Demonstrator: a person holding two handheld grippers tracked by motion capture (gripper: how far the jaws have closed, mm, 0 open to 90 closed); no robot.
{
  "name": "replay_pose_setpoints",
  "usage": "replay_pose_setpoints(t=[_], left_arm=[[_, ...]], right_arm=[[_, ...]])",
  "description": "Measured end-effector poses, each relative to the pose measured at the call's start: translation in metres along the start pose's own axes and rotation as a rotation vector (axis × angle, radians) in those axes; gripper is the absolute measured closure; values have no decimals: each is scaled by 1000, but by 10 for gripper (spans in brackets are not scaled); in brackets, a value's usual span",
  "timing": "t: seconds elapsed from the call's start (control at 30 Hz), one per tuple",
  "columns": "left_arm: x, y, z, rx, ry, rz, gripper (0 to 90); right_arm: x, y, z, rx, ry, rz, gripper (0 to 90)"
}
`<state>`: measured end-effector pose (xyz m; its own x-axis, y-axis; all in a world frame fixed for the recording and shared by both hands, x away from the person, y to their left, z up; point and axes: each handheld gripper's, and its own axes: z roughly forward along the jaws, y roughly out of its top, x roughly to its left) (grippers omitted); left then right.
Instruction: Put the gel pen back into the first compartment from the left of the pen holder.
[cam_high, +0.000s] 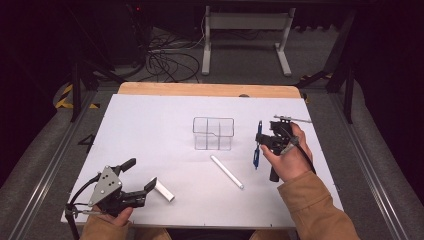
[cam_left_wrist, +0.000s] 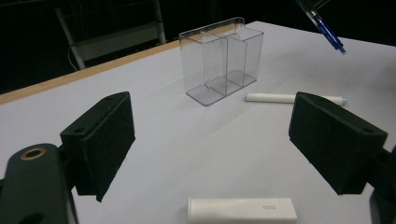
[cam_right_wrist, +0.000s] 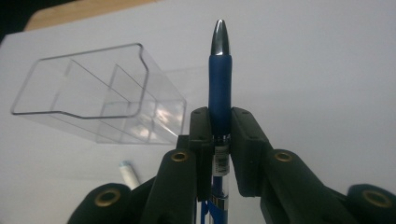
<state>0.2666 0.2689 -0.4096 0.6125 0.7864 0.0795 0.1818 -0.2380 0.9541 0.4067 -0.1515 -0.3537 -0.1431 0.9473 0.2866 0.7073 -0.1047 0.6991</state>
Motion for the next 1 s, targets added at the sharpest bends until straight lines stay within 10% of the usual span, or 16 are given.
replay_pose_setpoints(t=[0.7, 1.0], left_arm=[[0, 0, 0, -1, 2, 3, 152], [1, 0, 0, -2, 4, 3, 152]], right_arm=[[16, 7, -9, -276, 197, -299, 801], [26, 11, -6, -331, 285, -351, 801]])
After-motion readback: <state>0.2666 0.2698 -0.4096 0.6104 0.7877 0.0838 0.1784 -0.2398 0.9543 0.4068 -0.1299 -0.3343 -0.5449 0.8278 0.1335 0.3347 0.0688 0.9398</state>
